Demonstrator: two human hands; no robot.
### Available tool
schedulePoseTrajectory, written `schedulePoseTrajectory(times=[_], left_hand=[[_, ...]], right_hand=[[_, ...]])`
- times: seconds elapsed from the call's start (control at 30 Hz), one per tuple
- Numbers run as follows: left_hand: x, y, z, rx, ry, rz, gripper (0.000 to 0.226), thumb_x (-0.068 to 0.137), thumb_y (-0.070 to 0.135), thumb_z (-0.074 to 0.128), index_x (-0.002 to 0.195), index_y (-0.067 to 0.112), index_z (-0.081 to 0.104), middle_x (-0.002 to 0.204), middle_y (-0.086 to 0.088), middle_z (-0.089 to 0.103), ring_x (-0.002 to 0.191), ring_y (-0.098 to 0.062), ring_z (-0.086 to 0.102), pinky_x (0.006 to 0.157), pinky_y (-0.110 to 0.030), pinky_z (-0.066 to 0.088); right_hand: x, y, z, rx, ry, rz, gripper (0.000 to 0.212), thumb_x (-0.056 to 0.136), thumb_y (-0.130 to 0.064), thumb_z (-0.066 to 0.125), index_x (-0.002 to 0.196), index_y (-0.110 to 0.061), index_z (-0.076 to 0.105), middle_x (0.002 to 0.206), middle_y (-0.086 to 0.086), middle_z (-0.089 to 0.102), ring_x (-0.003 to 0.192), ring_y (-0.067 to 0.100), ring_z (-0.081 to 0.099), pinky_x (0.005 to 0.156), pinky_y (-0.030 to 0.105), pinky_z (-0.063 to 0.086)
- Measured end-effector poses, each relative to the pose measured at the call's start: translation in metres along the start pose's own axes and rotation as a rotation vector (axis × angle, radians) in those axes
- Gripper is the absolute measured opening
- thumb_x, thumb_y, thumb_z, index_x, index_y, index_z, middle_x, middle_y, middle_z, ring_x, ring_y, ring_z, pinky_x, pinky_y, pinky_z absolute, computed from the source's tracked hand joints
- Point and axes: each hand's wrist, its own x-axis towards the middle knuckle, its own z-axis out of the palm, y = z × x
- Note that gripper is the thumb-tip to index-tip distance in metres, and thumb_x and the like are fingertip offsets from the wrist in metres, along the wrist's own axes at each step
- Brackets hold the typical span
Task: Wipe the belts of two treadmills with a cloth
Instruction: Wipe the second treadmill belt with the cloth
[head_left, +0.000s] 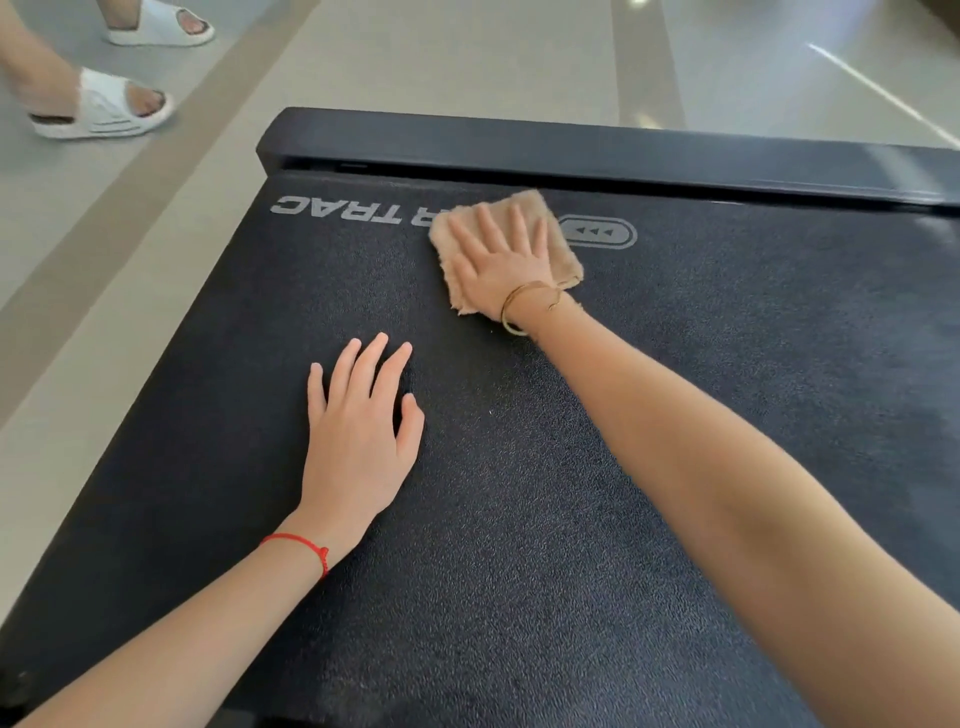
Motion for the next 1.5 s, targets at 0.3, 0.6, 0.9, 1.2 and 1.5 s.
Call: schedulePoseTrajectory(times=[0.3, 0.6, 0.9, 1.2, 1.5], left_hand=[[-0.001, 0.000, -0.001, 0.009, -0.020, 0.006, 0.053, 0.101, 0.032, 0.035, 0.153, 0.021, 0.035, 0.161, -0.002, 0.029, 0.151, -0.023, 0.019, 0.122, -0.055, 0.014], [0.001, 0.001, 0.000, -0.001, -0.002, 0.000, 0.054, 0.099, 0.033, 0.034, 0.151, 0.020, 0.037, 0.160, -0.004, 0.032, 0.151, -0.024, 0.020, 0.122, -0.056, 0.014], [0.001, -0.004, 0.000, -0.013, -0.013, 0.017, 0.053, 0.100, 0.034, 0.034, 0.152, 0.023, 0.035, 0.160, -0.001, 0.030, 0.151, -0.021, 0.018, 0.123, -0.054, 0.013], [0.001, -0.001, 0.001, -0.029, 0.016, 0.020, 0.051, 0.099, 0.029, 0.039, 0.149, 0.019, 0.040, 0.158, -0.004, 0.034, 0.150, -0.024, 0.022, 0.121, -0.057, 0.015], [-0.001, -0.001, -0.001, -0.029, 0.016, 0.020, 0.050, 0.100, 0.029, 0.040, 0.149, 0.020, 0.040, 0.158, -0.003, 0.034, 0.150, -0.023, 0.022, 0.121, -0.057, 0.015]], right_hand=[[-0.067, 0.049, 0.009, -0.001, 0.052, -0.103, 0.054, 0.102, -0.053, 0.011, 0.155, -0.045, 0.002, 0.165, -0.007, -0.001, 0.151, 0.029, -0.011, 0.120, 0.053, -0.011], [0.034, 0.034, -0.014, 0.047, -0.004, 0.154, 0.057, 0.102, -0.050, 0.009, 0.157, -0.037, 0.002, 0.166, -0.001, -0.006, 0.150, 0.036, -0.012, 0.117, 0.060, -0.013], [0.008, 0.035, -0.005, 0.034, 0.000, -0.048, 0.054, 0.103, -0.053, 0.011, 0.155, -0.043, 0.004, 0.166, -0.007, -0.003, 0.151, 0.032, -0.013, 0.119, 0.054, -0.013], [-0.024, 0.129, -0.018, 0.062, -0.018, 0.310, 0.057, 0.102, -0.051, 0.011, 0.156, -0.038, 0.002, 0.166, -0.003, -0.007, 0.150, 0.034, -0.016, 0.117, 0.058, -0.014], [-0.132, 0.039, 0.017, -0.013, 0.027, -0.209, 0.056, 0.100, -0.055, 0.004, 0.155, -0.044, -0.002, 0.165, -0.009, -0.002, 0.150, 0.030, -0.014, 0.119, 0.054, -0.013]])
